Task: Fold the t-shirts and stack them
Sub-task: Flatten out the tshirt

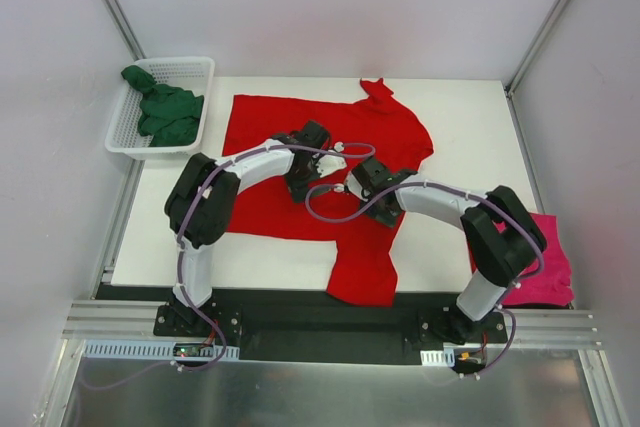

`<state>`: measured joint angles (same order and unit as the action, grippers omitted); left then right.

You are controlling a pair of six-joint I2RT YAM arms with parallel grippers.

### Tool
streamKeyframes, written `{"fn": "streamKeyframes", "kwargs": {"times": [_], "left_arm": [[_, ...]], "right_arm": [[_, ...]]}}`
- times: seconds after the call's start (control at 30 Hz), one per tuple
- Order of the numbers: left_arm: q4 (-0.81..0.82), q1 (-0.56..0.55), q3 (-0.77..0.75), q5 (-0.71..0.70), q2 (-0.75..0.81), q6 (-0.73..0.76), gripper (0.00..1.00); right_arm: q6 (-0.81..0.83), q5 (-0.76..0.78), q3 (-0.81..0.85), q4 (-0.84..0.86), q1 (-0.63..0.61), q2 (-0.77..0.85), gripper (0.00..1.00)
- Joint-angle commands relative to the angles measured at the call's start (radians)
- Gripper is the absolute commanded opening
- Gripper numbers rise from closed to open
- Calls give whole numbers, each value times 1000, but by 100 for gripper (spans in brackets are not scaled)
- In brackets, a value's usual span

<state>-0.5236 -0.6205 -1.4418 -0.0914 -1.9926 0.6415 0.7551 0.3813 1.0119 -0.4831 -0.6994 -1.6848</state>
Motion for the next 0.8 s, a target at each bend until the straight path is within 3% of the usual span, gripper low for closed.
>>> {"fn": "streamKeyframes", "kwargs": {"times": [0.0,0.33,0.57,0.77], "left_arm": [[-32,10,67,-2,61,-32,99],[-49,13,248,16,166,-42,99],[-58,16,258,10,198,-51,99],[-58,21,235,-2,192,-60,99]], "right_arm": [[39,31,59,12,29,-44,65],[119,67,152,20,121,-153,64],[154,83,206,14,152,-213,64],[93,19,258,-138,152,-187,64]]}}
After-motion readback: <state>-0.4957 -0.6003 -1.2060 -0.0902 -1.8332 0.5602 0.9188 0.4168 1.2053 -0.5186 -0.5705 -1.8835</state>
